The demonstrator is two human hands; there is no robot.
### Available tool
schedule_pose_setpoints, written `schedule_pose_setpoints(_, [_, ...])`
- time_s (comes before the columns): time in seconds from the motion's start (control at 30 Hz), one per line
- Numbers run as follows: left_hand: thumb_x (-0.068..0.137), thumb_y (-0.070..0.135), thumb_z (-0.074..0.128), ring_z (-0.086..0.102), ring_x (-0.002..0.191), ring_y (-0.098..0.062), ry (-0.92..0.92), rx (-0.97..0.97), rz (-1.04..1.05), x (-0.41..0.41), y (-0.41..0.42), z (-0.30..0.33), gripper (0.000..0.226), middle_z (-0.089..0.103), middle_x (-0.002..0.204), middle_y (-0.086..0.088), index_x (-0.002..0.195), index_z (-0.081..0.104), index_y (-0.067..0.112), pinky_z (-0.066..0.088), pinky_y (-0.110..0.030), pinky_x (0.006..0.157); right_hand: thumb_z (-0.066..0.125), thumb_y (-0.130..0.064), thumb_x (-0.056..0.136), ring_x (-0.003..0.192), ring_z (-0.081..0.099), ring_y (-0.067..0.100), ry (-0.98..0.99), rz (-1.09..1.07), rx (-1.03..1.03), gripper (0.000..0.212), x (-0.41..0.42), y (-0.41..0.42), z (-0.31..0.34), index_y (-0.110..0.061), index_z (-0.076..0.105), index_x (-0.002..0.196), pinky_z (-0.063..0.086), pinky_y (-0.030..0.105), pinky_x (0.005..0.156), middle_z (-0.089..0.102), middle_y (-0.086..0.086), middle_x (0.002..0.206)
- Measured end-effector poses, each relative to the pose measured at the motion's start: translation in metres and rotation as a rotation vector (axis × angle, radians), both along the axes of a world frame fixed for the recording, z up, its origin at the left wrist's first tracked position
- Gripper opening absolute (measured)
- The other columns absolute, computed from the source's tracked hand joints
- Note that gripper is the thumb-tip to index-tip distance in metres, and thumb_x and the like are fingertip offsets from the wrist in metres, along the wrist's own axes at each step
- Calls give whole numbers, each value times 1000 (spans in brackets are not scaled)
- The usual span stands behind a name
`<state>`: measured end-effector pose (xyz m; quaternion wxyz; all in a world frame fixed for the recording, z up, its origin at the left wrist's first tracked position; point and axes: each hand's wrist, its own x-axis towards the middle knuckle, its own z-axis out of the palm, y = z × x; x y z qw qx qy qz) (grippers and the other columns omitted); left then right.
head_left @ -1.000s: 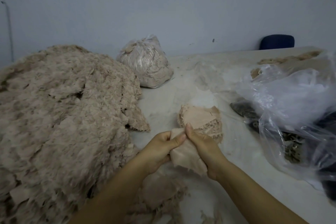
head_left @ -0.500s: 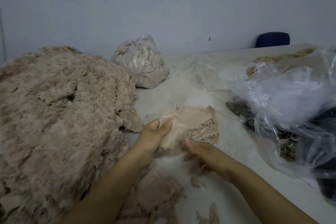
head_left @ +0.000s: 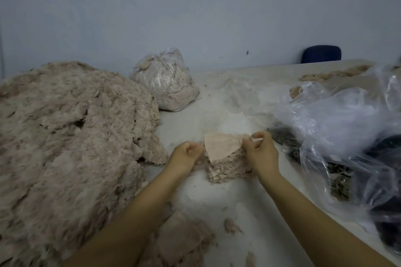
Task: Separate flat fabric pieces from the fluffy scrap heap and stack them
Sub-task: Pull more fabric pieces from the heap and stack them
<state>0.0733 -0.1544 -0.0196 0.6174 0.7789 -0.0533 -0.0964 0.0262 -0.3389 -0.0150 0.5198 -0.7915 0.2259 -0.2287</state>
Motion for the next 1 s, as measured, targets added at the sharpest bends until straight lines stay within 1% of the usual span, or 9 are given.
schedule_pose_setpoints(0.13, [65,52,79,57,83,2,-52,671,-639,-19,55,-15,63,59,94,18,119,58,28,45,-12,75,68,-26,86,64,55,-3,19,343,-70,15,-38,30,-35,-26,58,74,39,12,60,60,-8,69])
schedule_pose_setpoints(0.2, [74,44,75,51,79,8,-170,941,-790,-30,68,-20,57,53,91,20,125,56,26,38,-6,69,67,-35,86,67,55,-7,191,605,-131,11,-54,53,-48,-27,65,78,40,9,64,63,-12,77])
schedule_pose_setpoints(0.3, [87,23,65,52,73,7,-251,747,-692,-43,69,-20,10,55,81,17,95,70,22,41,-13,70,64,-48,86,71,54,-1,250,811,-287,30,-64,74,-51,-19,69,89,40,10,64,63,-8,84])
schedule_pose_setpoints(0.37, [92,18,58,51,72,-3,-197,520,-569,-50,67,-17,10,55,79,10,83,62,20,42,-20,70,65,-52,83,59,44,8,266,840,-246,44,-65,79,-46,-9,60,78,34,21,57,53,-2,70])
schedule_pose_setpoints(0.5, [98,17,47,41,57,-6,-135,211,-335,-62,60,-10,18,44,66,2,81,47,16,35,-22,54,61,-23,92,62,55,13,156,702,234,22,-67,84,-33,-5,57,81,47,29,60,60,6,68])
schedule_pose_setpoints(0.63, [88,28,58,63,76,-17,1,-151,-183,-78,46,-7,23,67,84,-9,94,58,7,50,-28,66,57,-15,95,83,71,28,39,510,579,16,-65,88,-25,-5,65,102,59,38,74,73,15,90])
schedule_pose_setpoints(0.8, [85,28,62,65,93,-36,183,-336,-165,-83,40,-4,41,67,103,-28,107,63,-7,50,-45,86,60,-14,92,59,61,10,-83,464,450,16,-62,93,-24,-2,65,83,48,22,53,65,1,63])
schedule_pose_setpoints(0.93, [93,7,55,61,68,-21,87,-241,-24,-76,38,0,14,66,71,-6,80,62,7,49,-25,57,62,-13,91,61,57,11,-107,530,373,13,-61,92,-26,-2,64,85,45,21,56,63,0,66])
schedule_pose_setpoints(1.0, [94,3,51,60,59,-15,57,-252,62,-69,44,5,15,64,69,-4,82,57,10,47,-22,51,66,-16,88,42,48,7,-56,652,379,26,-65,86,-28,-11,55,66,39,18,43,53,-7,50])
